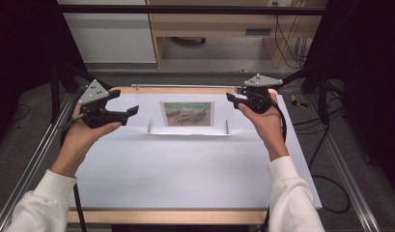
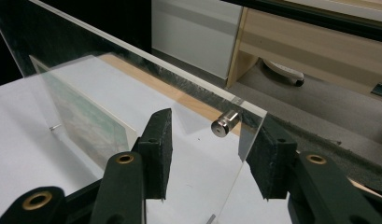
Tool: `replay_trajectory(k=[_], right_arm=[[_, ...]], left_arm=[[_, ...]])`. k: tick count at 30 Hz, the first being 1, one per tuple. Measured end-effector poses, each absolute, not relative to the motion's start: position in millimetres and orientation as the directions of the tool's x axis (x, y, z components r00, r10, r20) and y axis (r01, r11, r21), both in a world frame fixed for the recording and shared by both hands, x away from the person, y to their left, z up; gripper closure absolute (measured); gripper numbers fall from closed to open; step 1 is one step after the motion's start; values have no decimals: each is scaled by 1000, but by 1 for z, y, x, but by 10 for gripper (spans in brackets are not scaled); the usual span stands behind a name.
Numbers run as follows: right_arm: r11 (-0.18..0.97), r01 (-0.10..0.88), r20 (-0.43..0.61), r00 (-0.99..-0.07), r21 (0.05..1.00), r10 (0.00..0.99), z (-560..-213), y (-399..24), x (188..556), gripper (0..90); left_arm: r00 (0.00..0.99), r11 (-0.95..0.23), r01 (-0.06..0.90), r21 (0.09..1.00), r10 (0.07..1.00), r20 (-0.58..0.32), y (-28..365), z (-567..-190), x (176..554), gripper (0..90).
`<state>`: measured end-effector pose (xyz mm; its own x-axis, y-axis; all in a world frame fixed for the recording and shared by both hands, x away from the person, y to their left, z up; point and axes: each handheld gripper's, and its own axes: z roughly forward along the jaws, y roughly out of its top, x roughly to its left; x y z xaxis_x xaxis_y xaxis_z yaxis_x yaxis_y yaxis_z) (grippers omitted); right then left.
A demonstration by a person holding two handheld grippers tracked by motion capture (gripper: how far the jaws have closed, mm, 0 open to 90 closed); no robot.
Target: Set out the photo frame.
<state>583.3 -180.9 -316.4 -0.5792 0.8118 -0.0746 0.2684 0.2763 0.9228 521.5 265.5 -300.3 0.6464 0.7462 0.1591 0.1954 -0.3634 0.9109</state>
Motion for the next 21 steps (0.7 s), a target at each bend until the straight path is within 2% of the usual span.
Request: replay_trajectory(k=[10, 21], right_arm=[[232, 285, -32, -567, 930, 823, -318, -182, 595, 544], [204, 291, -8, -555, 935, 832, -320, -182, 603, 542]], left_arm=[[654, -352, 268, 897, 750, 99, 273, -349, 499, 145], [644, -364, 311, 878, 760, 87, 280, -388, 475, 145]])
